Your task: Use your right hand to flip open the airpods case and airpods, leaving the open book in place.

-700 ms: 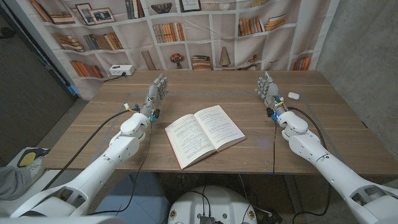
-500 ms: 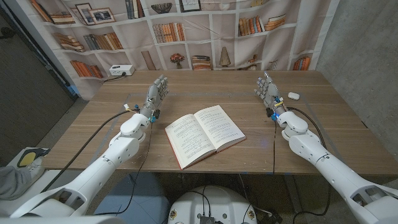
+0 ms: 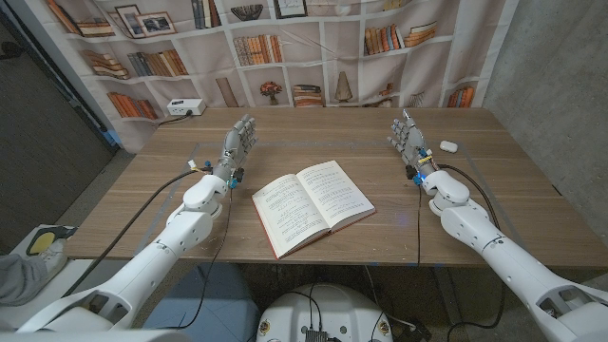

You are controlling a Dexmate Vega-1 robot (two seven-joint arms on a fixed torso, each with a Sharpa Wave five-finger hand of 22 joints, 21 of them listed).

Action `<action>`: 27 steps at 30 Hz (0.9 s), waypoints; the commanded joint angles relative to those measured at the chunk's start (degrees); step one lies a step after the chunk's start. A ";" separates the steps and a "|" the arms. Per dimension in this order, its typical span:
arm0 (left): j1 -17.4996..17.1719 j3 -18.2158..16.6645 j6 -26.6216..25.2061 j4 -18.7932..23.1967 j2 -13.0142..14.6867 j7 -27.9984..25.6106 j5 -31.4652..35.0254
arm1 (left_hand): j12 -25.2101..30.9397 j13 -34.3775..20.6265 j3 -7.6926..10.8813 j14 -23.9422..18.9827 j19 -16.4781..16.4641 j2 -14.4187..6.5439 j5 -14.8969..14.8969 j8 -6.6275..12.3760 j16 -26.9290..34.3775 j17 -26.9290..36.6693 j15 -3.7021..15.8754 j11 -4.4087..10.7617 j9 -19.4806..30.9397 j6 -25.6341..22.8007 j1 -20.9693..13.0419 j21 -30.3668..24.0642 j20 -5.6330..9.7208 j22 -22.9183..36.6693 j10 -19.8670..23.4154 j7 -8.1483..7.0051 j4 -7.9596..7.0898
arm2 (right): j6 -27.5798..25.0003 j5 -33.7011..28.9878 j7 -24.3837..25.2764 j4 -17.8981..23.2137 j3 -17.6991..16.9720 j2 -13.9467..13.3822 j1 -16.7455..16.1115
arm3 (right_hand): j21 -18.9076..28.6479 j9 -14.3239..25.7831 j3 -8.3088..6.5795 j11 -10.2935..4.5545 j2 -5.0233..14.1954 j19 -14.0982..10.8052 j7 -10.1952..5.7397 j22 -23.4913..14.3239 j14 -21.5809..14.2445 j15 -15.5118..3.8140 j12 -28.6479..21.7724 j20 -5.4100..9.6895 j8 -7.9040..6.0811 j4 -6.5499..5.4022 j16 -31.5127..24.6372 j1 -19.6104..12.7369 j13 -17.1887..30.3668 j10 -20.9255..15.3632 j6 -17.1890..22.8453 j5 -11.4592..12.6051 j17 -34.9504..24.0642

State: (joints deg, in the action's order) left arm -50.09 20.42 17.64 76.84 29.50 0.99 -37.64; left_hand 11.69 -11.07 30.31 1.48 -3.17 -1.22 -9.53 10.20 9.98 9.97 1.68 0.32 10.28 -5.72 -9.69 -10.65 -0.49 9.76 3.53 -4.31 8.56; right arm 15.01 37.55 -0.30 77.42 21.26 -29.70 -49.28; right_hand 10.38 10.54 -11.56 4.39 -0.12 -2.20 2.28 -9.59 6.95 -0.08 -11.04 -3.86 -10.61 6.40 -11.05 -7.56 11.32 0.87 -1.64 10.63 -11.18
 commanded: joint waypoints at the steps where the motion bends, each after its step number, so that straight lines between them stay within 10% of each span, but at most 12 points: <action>1: -0.49 -0.53 1.00 -0.08 0.09 0.56 -0.62 | 0.44 -0.30 -0.40 0.41 0.02 0.75 -0.31 0.25 0.16 0.10 0.33 -0.06 0.12 0.17 0.08 -0.18 0.21 0.24 0.12 0.22 0.09 | -0.50 -0.80 2.46 3.90 -0.52 -0.88 -1.85 | 0.26 0.23 -0.20 0.79 0.09 0.10 0.61 -0.20 0.35 0.80 -0.26 0.18 -0.31 -0.03 -0.02 -0.84 0.04 0.02 0.02 0.40 -0.15; 6: -0.75 -0.44 0.55 0.34 0.79 1.05 -0.56 | 0.21 -0.28 -0.30 0.85 0.11 0.49 -0.40 0.27 0.07 0.06 0.52 -0.10 0.09 0.25 -0.19 -0.17 0.62 0.22 -0.50 0.36 0.12 | -0.77 -1.34 1.83 5.04 -0.32 -2.02 -2.37 | -0.21 0.18 0.21 -1.11 0.21 3.88 -0.16 -0.23 5.50 0.47 1.12 -0.23 0.54 -0.06 0.73 -0.42 -0.27 7.18 -4.06 0.36 -0.24; 22: -0.09 0.51 -0.54 0.95 0.31 0.94 -0.19 | -0.10 -0.24 -0.42 2.16 0.96 0.28 -0.43 -0.09 0.06 0.00 0.24 -0.20 0.01 2.32 -0.55 -0.05 0.68 0.21 -1.91 1.46 0.12 | -0.67 -4.58 3.67 5.25 -0.79 -4.19 -2.02 | -0.06 0.19 0.18 -1.29 0.47 4.70 -0.65 -0.24 6.56 -0.02 0.65 0.39 0.37 0.05 0.56 -0.57 -0.30 7.93 -5.09 0.40 -0.19; 27: -0.92 0.56 -0.58 1.65 0.22 0.22 -0.10 | 0.00 -0.24 -0.45 2.12 0.97 0.23 -0.42 0.07 0.13 -0.01 0.11 -0.30 0.00 2.13 -0.61 -0.08 0.44 0.21 -1.78 1.91 0.10 | -0.57 -5.10 3.37 5.37 -1.01 -5.05 -1.96 | 0.28 0.19 0.10 0.94 0.49 4.24 0.59 -0.20 5.96 1.50 0.06 0.99 0.02 0.41 0.10 -1.07 -0.33 7.18 -5.05 0.36 -0.09</action>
State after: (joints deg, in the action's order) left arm -50.45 20.52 17.30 77.73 30.10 2.19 -38.33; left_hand 11.69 -11.06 30.09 3.29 -2.13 -0.85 -9.75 10.07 9.98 9.86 2.04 0.31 10.12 -3.46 -9.77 -10.65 0.10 9.75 1.72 -2.87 8.60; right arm 14.99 34.20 2.27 81.82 20.69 -32.53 -51.36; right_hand 10.40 10.53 -11.32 4.80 0.26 2.00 2.29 -9.64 9.72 0.87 -10.60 -2.94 -10.15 6.53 -10.61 -7.94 10.93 7.82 -6.54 10.62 -11.17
